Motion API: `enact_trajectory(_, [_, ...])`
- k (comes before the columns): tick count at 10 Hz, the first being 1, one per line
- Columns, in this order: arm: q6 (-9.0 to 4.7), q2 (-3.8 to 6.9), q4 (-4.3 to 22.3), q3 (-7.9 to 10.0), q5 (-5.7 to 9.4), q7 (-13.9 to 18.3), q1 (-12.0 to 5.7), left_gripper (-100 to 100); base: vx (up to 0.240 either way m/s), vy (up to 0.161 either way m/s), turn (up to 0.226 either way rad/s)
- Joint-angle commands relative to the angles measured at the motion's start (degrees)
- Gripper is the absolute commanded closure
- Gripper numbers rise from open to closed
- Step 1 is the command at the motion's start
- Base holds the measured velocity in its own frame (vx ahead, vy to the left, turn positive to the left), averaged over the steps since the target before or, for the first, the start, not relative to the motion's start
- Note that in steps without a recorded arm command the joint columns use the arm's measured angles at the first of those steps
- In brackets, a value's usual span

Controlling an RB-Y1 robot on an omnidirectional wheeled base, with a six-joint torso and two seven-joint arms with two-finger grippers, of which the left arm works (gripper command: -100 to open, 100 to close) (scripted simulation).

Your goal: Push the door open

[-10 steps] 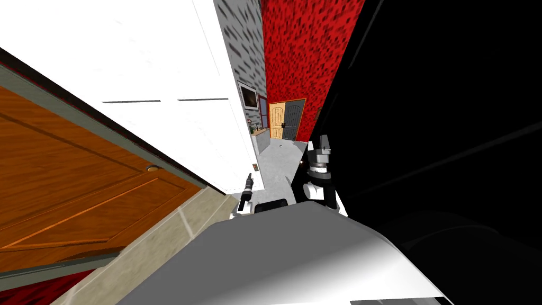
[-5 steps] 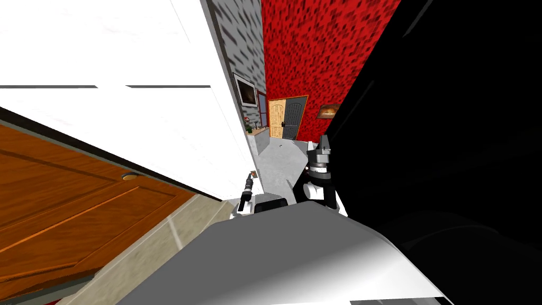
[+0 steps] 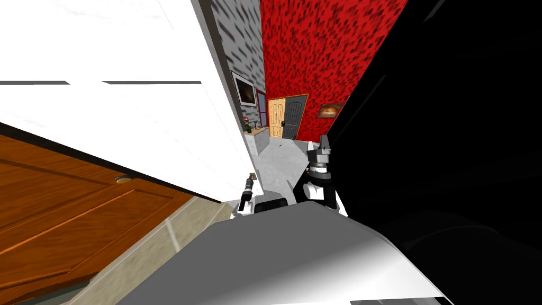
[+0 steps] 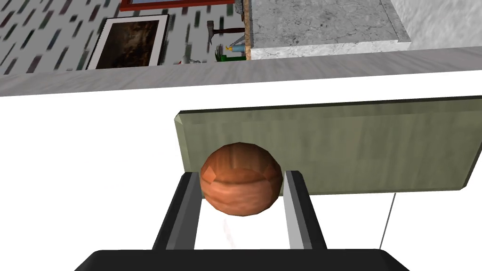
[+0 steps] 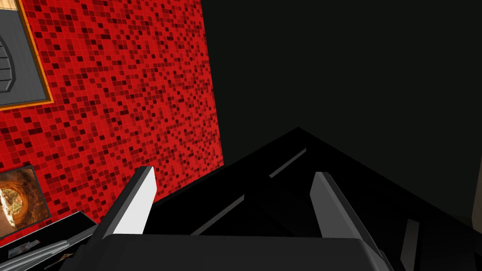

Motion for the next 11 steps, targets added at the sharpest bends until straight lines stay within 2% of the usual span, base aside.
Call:
enact_trajectory(1, [-0.06, -0.01, 0.0, 0.00, 0.01, 0.0, 0.06, 100, -0.015, 0.002, 0.000])
enact_trajectory(3, [-0.06, -0.01, 0.0, 0.00, 0.01, 0.0, 0.06, 100, -0.004, 0.000, 0.001])
enact_trajectory(4, [0.15, 0.90, 0.2, 0.87, 0.41, -0.4, 0.05, 100, 0.135, -0.022, 0.039])
enact_trajectory(7, [0.22, 1.86, 0.2, 2.26, 1.04, -1.1, -0.12, 100, 0.198, -0.004, 0.086])
enact_trajectory(8, [1.06, 1.53, -0.9, 1.30, 0.70, -1.5, 0.87, -100, -0.029, 0.043, 0.116])
enact_trajectory(9, [1.12, 1.45, -1.0, 1.24, 0.70, -1.6, 0.92, -100, -0.177, 0.026, 0.041])
enact_trajectory(11, [1.40, 0.56, -1.5, 0.97, 0.70, -2.3, 1.12, -100, -0.209, 0.027, 0.051])
